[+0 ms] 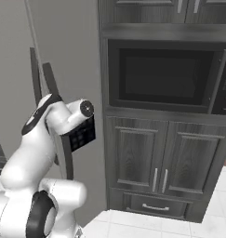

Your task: Take the bottled waters from the counter and place them in the freezer to freeze. Close the freezer door after placing the bottles.

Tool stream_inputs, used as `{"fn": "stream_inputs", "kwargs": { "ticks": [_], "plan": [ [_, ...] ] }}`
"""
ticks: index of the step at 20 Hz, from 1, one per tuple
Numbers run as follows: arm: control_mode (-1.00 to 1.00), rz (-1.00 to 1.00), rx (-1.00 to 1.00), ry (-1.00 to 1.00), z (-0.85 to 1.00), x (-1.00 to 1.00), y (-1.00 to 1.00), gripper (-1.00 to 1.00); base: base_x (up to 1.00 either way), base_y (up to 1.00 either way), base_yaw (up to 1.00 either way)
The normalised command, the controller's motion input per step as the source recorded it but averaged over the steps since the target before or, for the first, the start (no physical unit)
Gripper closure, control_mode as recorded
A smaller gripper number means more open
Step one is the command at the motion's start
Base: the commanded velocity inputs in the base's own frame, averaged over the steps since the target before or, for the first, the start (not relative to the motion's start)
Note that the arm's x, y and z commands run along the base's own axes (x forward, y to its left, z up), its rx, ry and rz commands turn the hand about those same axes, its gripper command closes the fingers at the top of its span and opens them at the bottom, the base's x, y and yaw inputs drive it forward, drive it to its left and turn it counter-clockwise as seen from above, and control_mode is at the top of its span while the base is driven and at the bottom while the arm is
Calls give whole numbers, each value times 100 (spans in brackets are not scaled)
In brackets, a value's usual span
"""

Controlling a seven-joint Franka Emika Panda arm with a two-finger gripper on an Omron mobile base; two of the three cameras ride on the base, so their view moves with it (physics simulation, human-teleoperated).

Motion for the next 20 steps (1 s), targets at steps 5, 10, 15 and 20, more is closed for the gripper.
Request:
{"fn": "stream_inputs", "kwargs": {
  "ticks": [5, 10, 15, 20],
  "plan": [
    [-100, -17, -1, 3, 0, 39, 37, -100, 0, 0, 0],
    [-100, -16, 0, 1, 0, 32, 30, -100, 0, 0, 0],
    [-100, -9, 0, 0, 0, 24, 4, -100, 0, 0, 0],
    [-100, -6, 0, 0, 0, 26, 0, -100, 0, 0, 0]
  ]
}}
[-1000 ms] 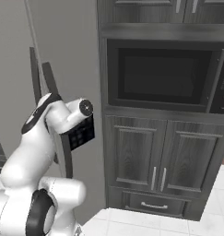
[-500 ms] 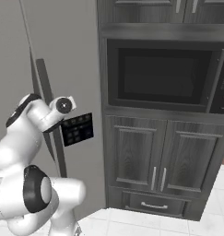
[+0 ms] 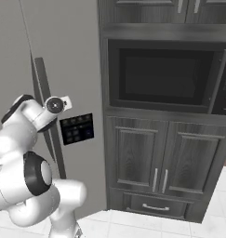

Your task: Take the bottled waters from the counter and place them in the freezer to freeze. Close the freezer door after placing the bottles.

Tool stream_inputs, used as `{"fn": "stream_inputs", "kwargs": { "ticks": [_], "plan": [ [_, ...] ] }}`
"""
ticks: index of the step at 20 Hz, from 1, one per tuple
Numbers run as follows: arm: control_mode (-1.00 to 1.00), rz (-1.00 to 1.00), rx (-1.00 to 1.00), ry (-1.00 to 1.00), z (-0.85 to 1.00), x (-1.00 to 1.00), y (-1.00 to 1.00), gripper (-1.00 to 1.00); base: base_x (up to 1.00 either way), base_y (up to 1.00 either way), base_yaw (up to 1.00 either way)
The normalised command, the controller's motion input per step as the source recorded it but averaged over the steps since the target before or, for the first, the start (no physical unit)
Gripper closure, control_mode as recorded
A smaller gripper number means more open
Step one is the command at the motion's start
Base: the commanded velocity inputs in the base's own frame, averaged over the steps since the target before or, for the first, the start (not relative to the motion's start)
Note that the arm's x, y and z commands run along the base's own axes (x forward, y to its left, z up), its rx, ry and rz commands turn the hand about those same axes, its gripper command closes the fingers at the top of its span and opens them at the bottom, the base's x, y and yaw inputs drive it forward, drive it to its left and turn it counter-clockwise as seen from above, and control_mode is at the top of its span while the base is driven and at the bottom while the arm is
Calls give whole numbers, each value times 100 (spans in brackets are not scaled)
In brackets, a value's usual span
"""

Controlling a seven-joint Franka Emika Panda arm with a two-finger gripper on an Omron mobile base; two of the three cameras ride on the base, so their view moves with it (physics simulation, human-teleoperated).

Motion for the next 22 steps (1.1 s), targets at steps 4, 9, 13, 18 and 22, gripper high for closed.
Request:
{"fn": "stream_inputs", "kwargs": {
  "ticks": [4, 9, 13, 18, 22],
  "plan": [
    [-100, -6, 0, 0, 0, 24, 0, -100, 0, 0, 0],
    [-100, -8, -1, 2, 0, 27, 12, -100, 0, 0, 0],
    [-100, -10, -5, 5, 0, 31, 15, -100, 0, 0, 0],
    [-100, -7, -3, 14, 6, 37, 5, -100, 0, 0, 0],
    [-100, -6, -1, 18, 12, 33, 1, -100, 0, 0, 0]
  ]
}}
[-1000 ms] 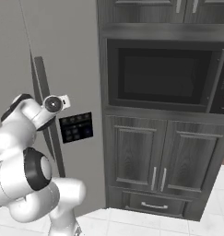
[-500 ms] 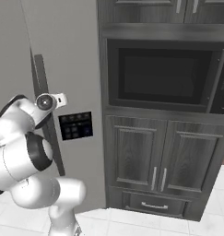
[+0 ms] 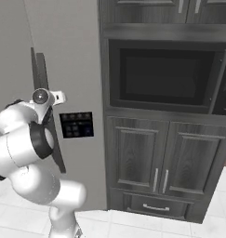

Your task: Take the bottled waters from the counter and place them in the freezer to freeze. Close the freezer door after placing the bottles.

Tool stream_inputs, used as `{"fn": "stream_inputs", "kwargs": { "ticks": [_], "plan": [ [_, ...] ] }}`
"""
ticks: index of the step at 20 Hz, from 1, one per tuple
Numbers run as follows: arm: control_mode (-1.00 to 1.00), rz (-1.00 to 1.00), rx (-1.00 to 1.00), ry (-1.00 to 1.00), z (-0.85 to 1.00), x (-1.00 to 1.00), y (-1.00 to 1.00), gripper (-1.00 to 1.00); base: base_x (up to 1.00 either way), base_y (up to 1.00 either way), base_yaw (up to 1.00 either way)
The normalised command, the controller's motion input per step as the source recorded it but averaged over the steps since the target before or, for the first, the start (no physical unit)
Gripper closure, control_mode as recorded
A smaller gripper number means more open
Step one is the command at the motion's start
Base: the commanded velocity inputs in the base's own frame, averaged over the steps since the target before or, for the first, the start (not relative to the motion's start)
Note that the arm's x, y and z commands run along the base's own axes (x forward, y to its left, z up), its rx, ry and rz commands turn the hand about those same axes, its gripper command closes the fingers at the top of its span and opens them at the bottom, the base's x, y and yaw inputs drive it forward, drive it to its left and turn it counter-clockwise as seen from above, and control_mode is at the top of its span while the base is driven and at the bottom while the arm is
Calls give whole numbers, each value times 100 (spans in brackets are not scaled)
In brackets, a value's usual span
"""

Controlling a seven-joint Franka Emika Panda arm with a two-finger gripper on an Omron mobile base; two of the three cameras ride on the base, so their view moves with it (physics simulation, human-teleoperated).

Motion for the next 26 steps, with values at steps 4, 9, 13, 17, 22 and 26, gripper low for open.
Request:
{"fn": "stream_inputs", "kwargs": {
  "ticks": [4, 9, 13, 17, 22, 26],
  "plan": [
    [-100, -6, 0, 18, 13, 33, 0, -100, 0, 0, 0],
    [-100, -2, 0, 19, 13, 36, 0, -100, 0, 0, 0],
    [-100, -1, 0, 16, 8, 42, 0, -100, 0, 0, 0],
    [-100, 0, 0, 8, 0, 43, 0, -100, 0, 0, 0],
    [-100, 0, 0, 7, 0, 45, 0, -100, 0, 0, 0],
    [-100, 0, 0, 9, 0, 44, 0, -100, 0, 0, 0]
  ]
}}
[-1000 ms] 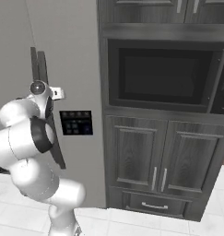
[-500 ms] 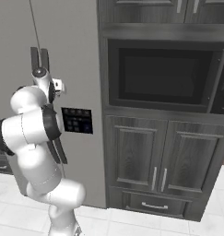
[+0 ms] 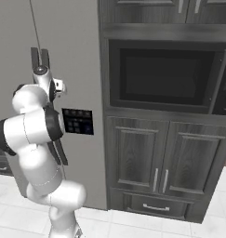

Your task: Take the bottled waters from the counter and place them in the freezer to freeze. Close the freezer door after placing the bottles.

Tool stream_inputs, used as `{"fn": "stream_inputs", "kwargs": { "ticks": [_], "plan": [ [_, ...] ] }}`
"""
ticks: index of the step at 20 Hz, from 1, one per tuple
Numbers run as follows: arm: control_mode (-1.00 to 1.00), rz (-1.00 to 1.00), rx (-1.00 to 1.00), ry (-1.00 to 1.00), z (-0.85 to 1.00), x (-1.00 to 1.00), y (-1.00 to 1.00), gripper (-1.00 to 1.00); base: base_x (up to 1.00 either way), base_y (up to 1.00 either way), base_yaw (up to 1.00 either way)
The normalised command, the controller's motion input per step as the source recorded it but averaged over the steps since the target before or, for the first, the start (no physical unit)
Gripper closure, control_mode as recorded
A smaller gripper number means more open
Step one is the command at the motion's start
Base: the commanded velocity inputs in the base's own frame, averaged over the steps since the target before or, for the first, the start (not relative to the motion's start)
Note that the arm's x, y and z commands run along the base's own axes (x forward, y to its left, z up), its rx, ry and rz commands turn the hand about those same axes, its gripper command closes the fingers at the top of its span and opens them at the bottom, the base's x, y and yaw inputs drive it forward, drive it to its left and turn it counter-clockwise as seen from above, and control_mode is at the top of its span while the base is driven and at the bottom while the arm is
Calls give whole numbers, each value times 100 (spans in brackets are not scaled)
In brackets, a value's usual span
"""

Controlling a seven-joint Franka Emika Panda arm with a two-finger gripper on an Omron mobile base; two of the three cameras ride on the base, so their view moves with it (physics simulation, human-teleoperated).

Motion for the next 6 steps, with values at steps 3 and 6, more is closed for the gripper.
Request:
{"fn": "stream_inputs", "kwargs": {
  "ticks": [3, 6],
  "plan": [
    [-100, 0, 0, 11, 0, 39, 0, -100, 0, 0, 0],
    [-100, 0, 0, 10, 0, 35, 0, -100, 0, 0, 0]
  ]
}}
